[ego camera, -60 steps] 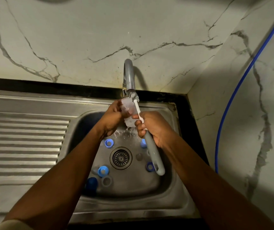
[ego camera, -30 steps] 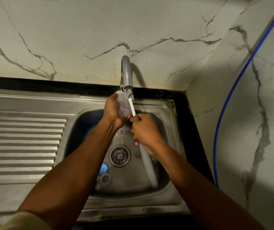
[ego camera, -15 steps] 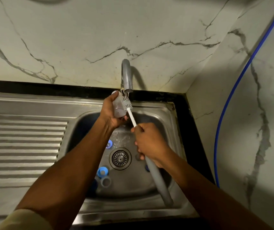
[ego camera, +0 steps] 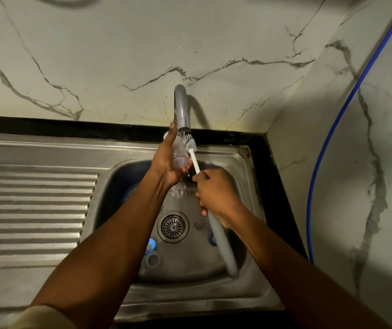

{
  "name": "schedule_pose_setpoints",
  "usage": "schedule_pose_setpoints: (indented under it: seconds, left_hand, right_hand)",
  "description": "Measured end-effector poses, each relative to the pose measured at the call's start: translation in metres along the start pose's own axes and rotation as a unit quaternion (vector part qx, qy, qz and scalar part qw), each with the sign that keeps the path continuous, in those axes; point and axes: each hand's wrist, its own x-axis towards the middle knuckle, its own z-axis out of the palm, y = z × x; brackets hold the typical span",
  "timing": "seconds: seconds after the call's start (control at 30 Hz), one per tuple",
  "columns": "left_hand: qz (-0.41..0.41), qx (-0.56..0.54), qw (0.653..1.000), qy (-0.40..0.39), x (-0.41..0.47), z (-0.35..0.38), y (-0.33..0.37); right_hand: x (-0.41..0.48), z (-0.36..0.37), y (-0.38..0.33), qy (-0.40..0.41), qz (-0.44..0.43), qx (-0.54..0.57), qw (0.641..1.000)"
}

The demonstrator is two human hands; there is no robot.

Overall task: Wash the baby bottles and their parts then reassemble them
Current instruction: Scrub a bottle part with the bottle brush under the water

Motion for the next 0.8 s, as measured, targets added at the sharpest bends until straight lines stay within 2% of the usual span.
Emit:
schedule_pose_setpoints:
  seconds: [0.1,0.27,0.43,0.57,0.67,0.73,0.8]
  left_hand:
    - [0.007,-0.021,0.999,0.027,0.002,-0.011,0.005]
    - [-0.041,0.038,0.998,0.029,0.001,-0.004,-0.012]
    - [-0.024,-0.039,0.999,0.028,0.004,-0.014,0.004]
    - [-0.047,-0.011,0.999,-0.02,0.006,0.0,-0.002]
    - [-0.019,0.01,1.0,0.014,0.011,-0.004,0.011]
    - [-0.032,0.033,0.999,0.016,0.011,-0.012,0.016]
    - [-0.051,0.008,0.998,0.02,0.013,-0.011,0.01]
  right_hand:
    - [-0.02,0.001,0.016,-0.04,-0.014,-0.045,0.998]
    - [0.011,-0.003,0.004,0.041,-0.009,-0.026,0.999]
    - [-0.012,-0.004,0.014,-0.023,-0.047,-0.123,0.991]
    - [0.009,-0.007,-0.002,0.026,-0.007,-0.052,0.998]
    - [-0.006,-0.006,0.0,-0.016,-0.004,-0.041,0.999]
    - [-0.017,-0.006,0.005,-0.037,-0.016,-0.054,0.998]
    - [-0.007,-0.007,0.002,-0.015,-0.011,-0.03,0.999]
